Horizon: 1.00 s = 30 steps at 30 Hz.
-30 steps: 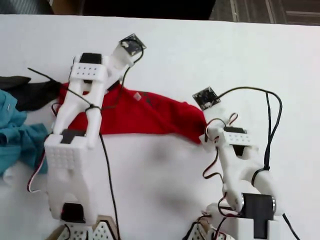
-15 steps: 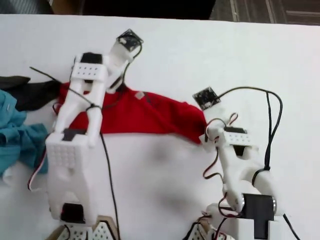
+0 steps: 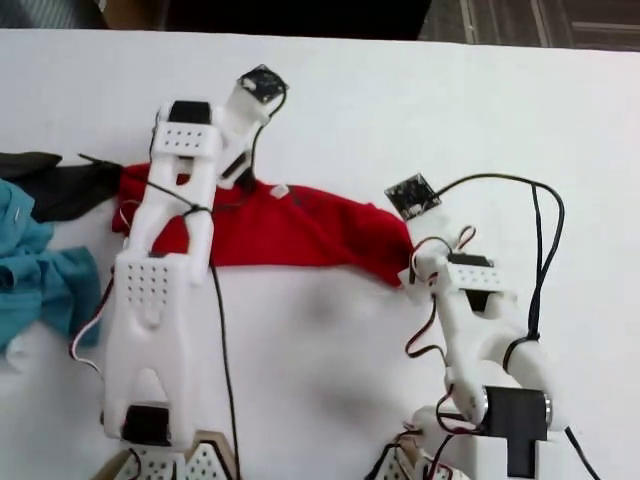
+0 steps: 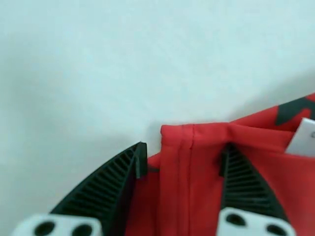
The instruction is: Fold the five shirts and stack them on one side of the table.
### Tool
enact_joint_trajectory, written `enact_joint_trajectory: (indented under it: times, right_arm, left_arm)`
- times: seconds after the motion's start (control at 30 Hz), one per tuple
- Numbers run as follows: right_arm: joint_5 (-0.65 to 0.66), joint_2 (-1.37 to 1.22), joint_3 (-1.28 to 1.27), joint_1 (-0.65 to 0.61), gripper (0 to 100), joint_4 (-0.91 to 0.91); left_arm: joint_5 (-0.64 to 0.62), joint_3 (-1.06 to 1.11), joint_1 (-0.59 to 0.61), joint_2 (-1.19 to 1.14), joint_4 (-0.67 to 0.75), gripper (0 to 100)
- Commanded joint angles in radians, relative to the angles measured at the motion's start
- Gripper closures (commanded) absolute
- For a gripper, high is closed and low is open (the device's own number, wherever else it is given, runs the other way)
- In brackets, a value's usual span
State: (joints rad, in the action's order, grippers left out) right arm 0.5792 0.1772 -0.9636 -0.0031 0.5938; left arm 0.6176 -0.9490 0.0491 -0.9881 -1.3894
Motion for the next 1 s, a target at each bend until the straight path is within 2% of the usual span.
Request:
enact_joint_trajectory:
  times: [0.0, 0.3, 0.37, 0.43, 0.47, 0.5, 0.63, 0.8, 0.97]
  right_arm:
    - [0.000, -0.005, 0.005, -0.019, 97.8, -0.007]
    - [0.000, -0.005, 0.005, -0.019, 97.8, -0.007]
    - [0.000, -0.005, 0.005, -0.018, 97.8, -0.007]
    - [0.000, -0.005, 0.005, -0.016, 97.8, -0.007]
    - [0.000, -0.005, 0.005, -0.016, 97.8, -0.007]
    - [0.000, -0.005, 0.005, -0.016, 97.8, -0.007]
    - [0.000, -0.005, 0.005, -0.016, 97.8, -0.007]
    - [0.000, -0.001, 0.003, -0.016, 97.8, -0.005]
    - [-0.005, 0.028, 0.034, -0.015, 97.8, 0.064]
  left_arm:
    - [-0.002, -0.110, -0.005, -0.038, -0.058, 74]
    - [-0.003, -0.262, -0.021, -0.137, -0.161, 75]
    - [-0.003, -0.262, -0.029, -0.146, -0.175, 81]
    - [-0.009, -0.262, -0.037, -0.147, -0.189, 96]
    - [-0.009, -0.262, -0.037, -0.144, -0.193, 99]
    - [-0.009, -0.262, -0.037, -0.141, -0.195, 96]
    - [-0.009, -0.289, -0.037, -0.106, -0.238, 97]
    - [-0.011, -0.426, -0.038, -0.049, -0.391, 98]
    - [-0.060, -0.410, -0.005, 0.057, -0.400, 98]
